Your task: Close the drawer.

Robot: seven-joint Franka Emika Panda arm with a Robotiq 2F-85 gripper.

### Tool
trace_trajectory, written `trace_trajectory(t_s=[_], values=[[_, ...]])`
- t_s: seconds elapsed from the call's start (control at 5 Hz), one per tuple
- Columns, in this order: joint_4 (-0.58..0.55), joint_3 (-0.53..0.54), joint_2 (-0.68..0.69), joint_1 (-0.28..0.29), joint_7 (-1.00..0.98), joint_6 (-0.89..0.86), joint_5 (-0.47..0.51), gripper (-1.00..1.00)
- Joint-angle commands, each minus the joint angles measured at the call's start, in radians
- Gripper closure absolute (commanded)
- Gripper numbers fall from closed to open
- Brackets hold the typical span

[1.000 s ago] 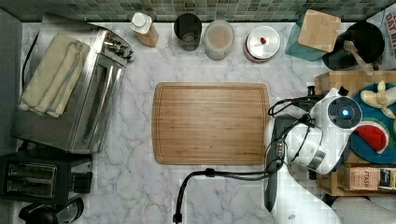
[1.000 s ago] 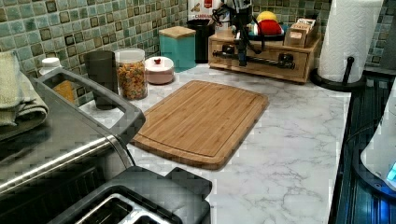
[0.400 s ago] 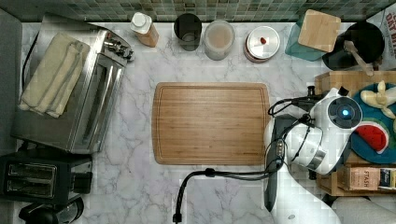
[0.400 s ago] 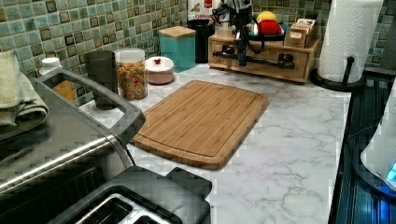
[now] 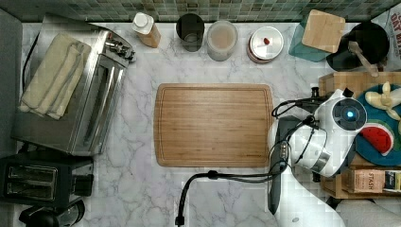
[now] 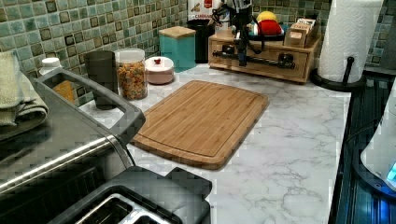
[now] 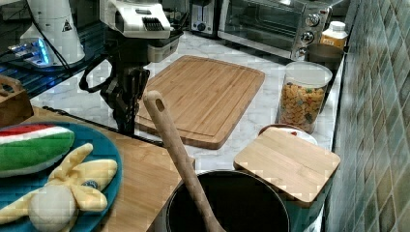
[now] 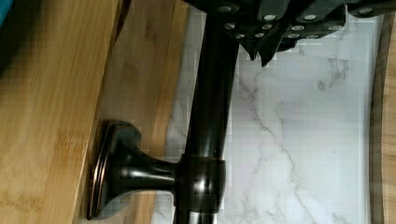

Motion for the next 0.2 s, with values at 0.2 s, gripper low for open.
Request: trace_trajectory(t_s=[0.2], values=[[0.15,-0.137,-0.042,-0.113,0.029,0.016,-0.024,1.0]])
